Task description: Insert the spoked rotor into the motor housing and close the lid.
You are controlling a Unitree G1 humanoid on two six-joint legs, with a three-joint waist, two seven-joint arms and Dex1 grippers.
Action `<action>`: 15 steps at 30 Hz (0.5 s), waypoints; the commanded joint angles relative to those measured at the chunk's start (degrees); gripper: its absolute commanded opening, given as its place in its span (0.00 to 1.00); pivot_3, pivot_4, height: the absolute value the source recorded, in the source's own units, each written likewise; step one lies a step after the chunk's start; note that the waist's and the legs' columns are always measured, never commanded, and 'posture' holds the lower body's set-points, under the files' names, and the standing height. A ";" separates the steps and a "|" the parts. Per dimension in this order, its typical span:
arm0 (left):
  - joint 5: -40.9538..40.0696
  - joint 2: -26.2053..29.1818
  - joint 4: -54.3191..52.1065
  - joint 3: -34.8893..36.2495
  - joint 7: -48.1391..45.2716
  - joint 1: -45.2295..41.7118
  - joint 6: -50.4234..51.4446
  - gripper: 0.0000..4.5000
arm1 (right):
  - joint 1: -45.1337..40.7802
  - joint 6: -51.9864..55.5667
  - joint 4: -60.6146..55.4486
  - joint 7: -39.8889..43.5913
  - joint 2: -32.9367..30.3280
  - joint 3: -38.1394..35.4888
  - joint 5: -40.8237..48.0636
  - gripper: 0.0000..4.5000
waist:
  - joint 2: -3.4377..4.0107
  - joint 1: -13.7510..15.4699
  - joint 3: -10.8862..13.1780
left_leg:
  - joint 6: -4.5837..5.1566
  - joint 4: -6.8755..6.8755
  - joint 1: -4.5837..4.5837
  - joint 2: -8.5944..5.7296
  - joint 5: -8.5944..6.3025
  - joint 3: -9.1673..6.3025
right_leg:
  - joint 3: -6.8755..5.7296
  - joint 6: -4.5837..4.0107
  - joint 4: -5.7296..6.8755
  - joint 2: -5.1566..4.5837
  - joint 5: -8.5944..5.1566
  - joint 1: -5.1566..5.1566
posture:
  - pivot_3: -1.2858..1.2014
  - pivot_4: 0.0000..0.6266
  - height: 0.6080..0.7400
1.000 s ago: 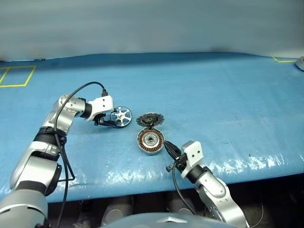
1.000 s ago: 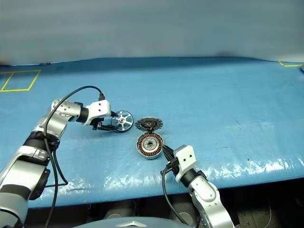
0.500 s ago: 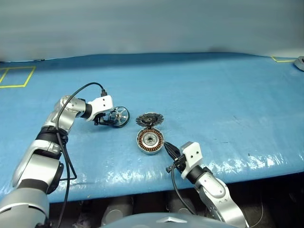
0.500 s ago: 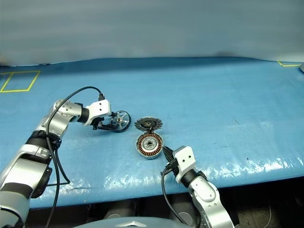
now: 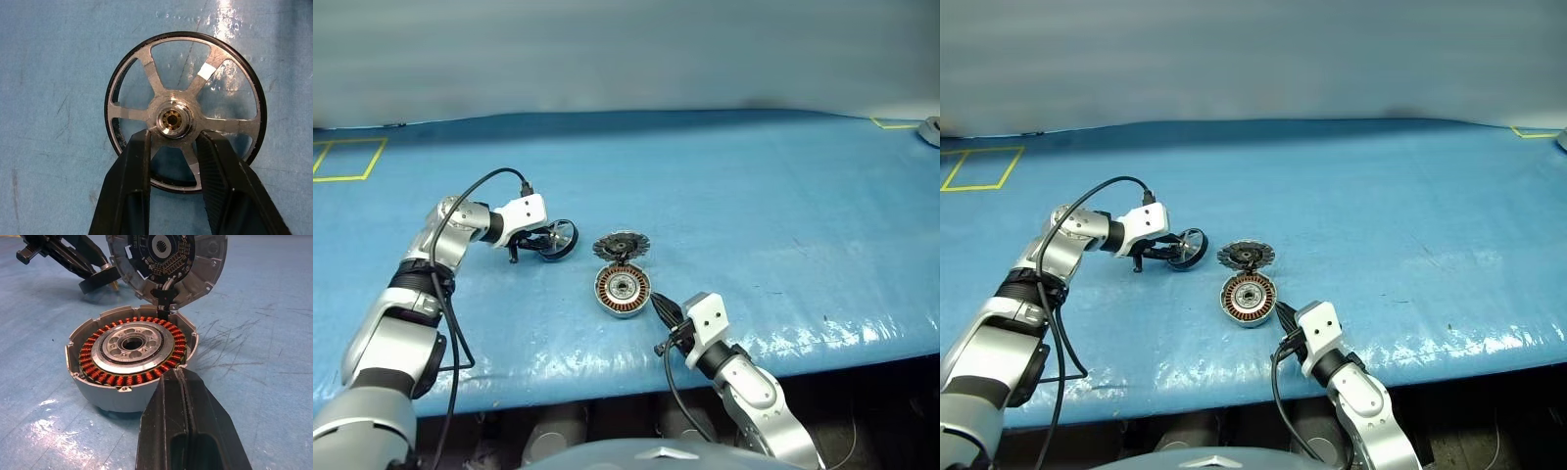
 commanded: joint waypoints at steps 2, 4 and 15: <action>-3.37 2.69 -4.24 4.79 0.38 1.47 1.26 0.23 | 0.80 -2.57 -1.70 0.68 0.07 -0.44 1.06 0.00 | -0.01 -0.11 0.01 | 0.00 0.00 0.00 0.00 0.00 0.00 | 0.01 0.00 0.00 0.00 0.00 -0.01 | 0.52 0.24 1.00; -5.40 4.47 -8.88 6.97 0.01 2.95 2.58 0.22 | 1.22 -3.26 -2.18 0.97 -0.13 -0.75 1.46 0.00 | -0.04 -0.34 0.03 | 0.00 -0.03 -0.02 0.02 0.00 0.00 | 0.04 -0.01 0.00 0.00 0.00 -0.06 | 0.52 0.24 1.00; -17.37 15.74 -41.75 11.29 -9.88 19.89 19.47 0.21 | 2.34 -3.11 -1.84 1.62 -1.64 -1.33 1.42 0.00 | -0.03 -0.23 0.04 | 0.01 -0.11 -0.05 0.06 -0.01 0.01 | 0.07 -0.05 -0.08 0.00 0.00 -0.08 | 0.52 0.24 1.00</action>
